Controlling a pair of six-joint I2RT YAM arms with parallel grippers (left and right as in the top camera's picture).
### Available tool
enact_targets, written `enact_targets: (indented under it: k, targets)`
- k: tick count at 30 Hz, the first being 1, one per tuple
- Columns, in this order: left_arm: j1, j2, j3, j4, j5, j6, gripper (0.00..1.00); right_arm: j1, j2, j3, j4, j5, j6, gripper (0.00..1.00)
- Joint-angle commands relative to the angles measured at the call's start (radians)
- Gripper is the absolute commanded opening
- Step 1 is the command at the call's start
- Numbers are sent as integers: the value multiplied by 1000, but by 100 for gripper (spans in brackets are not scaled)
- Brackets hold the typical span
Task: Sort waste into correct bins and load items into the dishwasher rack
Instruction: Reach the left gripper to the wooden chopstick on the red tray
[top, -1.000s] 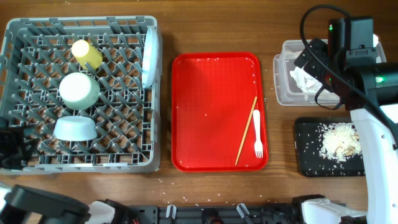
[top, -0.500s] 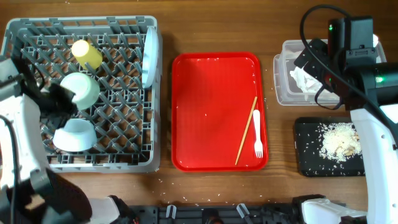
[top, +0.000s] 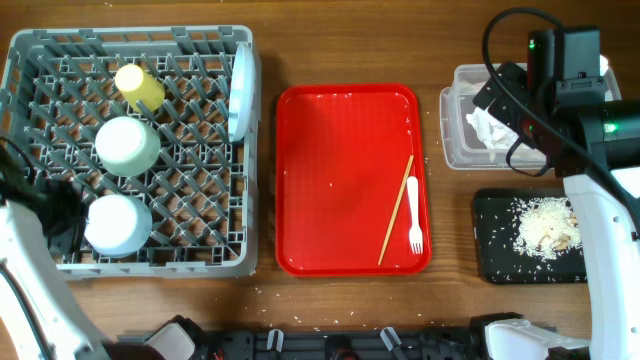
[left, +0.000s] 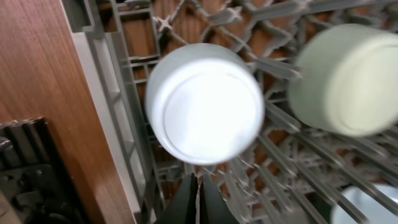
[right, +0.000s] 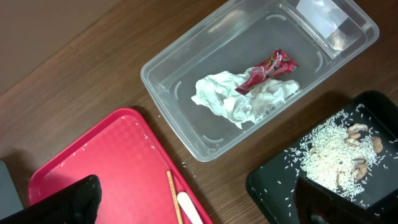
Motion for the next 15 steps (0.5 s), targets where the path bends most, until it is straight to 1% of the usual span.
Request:
enact_targets:
  k: [1, 2, 3, 4, 5, 6, 7, 8, 9, 10, 11, 13, 14, 15]
  targets:
    - [-109, -182, 0, 128, 420, 261, 4, -3, 8, 8, 2, 16, -2, 100]
    - [-193, -221, 0, 203, 532, 335, 11, -3, 8, 8, 2, 16, -2, 100]
    - [-282, -239, 0, 267, 562, 369, 31, -3, 8, 8, 2, 16, -2, 100]
    - [-436, -244, 0, 349, 562, 398, 61, -3, 8, 8, 2, 16, -2, 100]
    - [-554, -234, 0, 393, 558, 432, 69, -3, 8, 8, 2, 16, -2, 100]
    - [-716, -211, 0, 444, 516, 470, 72, -3, 8, 8, 2, 16, -2, 100]
    - [-829, -189, 0, 471, 443, 469, 76, -3, 8, 8, 2, 16, -2, 100]
    - [-920, -163, 0, 490, 357, 436, 77, -3, 8, 8, 2, 16, -3, 100]
    - [-1023, -120, 0, 503, 214, 274, 71, -3, 8, 8, 2, 16, -2, 100]
    - [-1119, -66, 0, 507, 121, 165, 68, -3, 8, 8, 2, 16, -2, 100]
    - [-1215, 6, 0, 527, 60, 126, 72, -3, 8, 8, 2, 16, -2, 100]
    - [-1350, 148, 0, 602, -7, 120, 68, -3, 8, 8, 2, 16, -2, 100]
    - [-1437, 254, 0, 647, -92, 120, 68, -3, 8, 8, 2, 16, -2, 100]
    - [-1494, 328, 0, 668, -160, 120, 68, -3, 8, 8, 2, 16, -3, 100]
